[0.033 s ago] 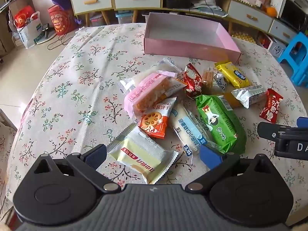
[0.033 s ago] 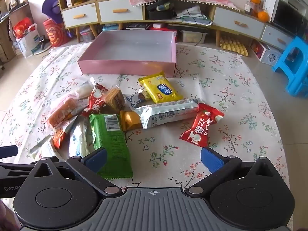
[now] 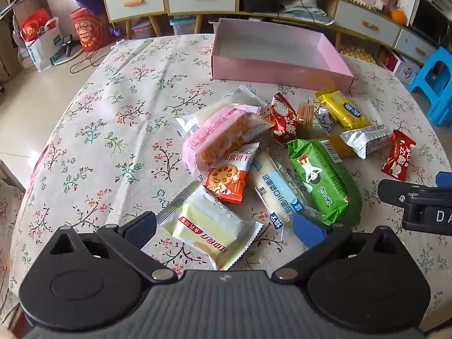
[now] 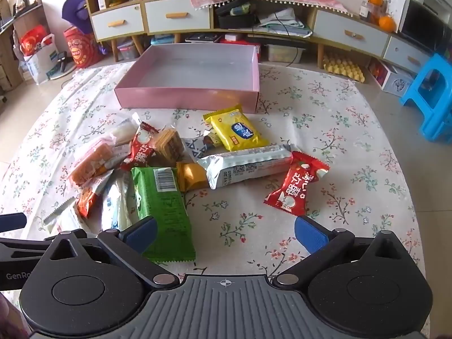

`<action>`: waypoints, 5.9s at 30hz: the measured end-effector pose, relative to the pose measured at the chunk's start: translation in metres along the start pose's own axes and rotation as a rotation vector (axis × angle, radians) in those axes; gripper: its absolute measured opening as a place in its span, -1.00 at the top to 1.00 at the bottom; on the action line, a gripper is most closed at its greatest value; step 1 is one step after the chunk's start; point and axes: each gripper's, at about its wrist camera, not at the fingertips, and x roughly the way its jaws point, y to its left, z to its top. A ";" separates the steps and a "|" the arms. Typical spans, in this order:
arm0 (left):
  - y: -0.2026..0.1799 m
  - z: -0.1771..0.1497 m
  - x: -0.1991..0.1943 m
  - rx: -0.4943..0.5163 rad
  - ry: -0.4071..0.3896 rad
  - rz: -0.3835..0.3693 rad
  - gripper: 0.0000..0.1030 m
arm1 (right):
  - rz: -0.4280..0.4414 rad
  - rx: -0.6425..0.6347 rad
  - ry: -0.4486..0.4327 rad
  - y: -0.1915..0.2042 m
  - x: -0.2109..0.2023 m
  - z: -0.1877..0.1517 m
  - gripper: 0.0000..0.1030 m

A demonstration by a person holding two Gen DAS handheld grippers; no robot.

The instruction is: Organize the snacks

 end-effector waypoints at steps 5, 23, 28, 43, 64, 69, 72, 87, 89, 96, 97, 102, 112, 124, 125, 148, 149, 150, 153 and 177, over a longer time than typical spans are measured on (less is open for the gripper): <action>-0.009 0.000 0.002 0.017 -0.009 0.023 -0.99 | -0.004 -0.012 -0.003 0.002 -0.001 -0.001 -1.00; -0.013 -0.004 0.003 0.028 -0.012 0.032 -0.99 | -0.006 -0.023 0.000 0.002 -0.001 -0.001 -1.00; -0.013 -0.005 0.003 0.030 -0.016 0.032 -0.99 | -0.007 -0.023 -0.003 0.002 -0.001 -0.001 -1.00; -0.013 -0.005 0.002 0.030 -0.018 0.034 -0.99 | -0.009 -0.023 0.002 0.003 0.000 -0.001 -1.00; -0.013 -0.005 0.002 0.031 -0.018 0.035 -0.99 | -0.010 -0.024 0.002 0.003 0.000 -0.001 -1.00; -0.013 -0.005 0.002 0.031 -0.019 0.035 -0.99 | -0.010 -0.024 0.002 0.003 0.000 -0.001 -1.00; -0.013 -0.005 0.002 0.032 -0.019 0.036 -0.99 | -0.010 -0.023 0.002 0.003 0.000 -0.001 -1.00; -0.013 -0.005 0.002 0.032 -0.019 0.035 -0.99 | -0.010 -0.024 0.002 0.003 0.000 -0.001 -1.00; -0.013 -0.005 0.002 0.032 -0.019 0.036 -0.99 | -0.010 -0.024 0.002 0.003 0.000 -0.001 -1.00; -0.013 -0.004 0.002 0.030 -0.022 0.035 -0.99 | -0.011 -0.019 0.006 0.001 0.001 -0.002 -1.00; -0.013 -0.004 0.002 0.030 -0.025 0.035 -0.99 | -0.011 -0.017 0.008 0.000 0.002 -0.003 -1.00; -0.010 0.000 0.001 0.035 -0.043 0.029 -0.99 | 0.006 0.007 0.026 -0.008 0.007 -0.001 -1.00; -0.001 0.028 0.008 0.078 -0.023 -0.069 -0.99 | 0.090 0.045 0.090 -0.026 0.013 0.035 -1.00; 0.029 0.062 0.040 0.107 -0.073 -0.177 -0.74 | 0.243 0.318 0.092 -0.079 0.057 0.072 -1.00; 0.032 0.065 0.043 0.115 -0.078 -0.208 -0.68 | 0.253 0.300 0.070 -0.081 0.059 0.076 -1.00; 0.046 0.071 0.079 0.136 -0.005 -0.347 0.11 | 0.133 -0.034 0.002 -0.052 0.129 0.077 -0.36; 0.046 0.071 0.080 0.133 -0.005 -0.346 0.13 | 0.131 -0.037 0.003 -0.051 0.129 0.076 -0.31; 0.046 0.072 0.080 0.131 -0.005 -0.344 0.15 | 0.131 -0.039 0.004 -0.050 0.130 0.076 -0.29; 0.045 0.072 0.079 0.129 -0.004 -0.336 0.22 | 0.125 -0.038 0.002 -0.049 0.132 0.075 -0.24; 0.050 0.090 0.053 -0.075 -0.035 -0.332 0.41 | 0.259 0.347 0.116 -0.079 0.110 0.094 -0.16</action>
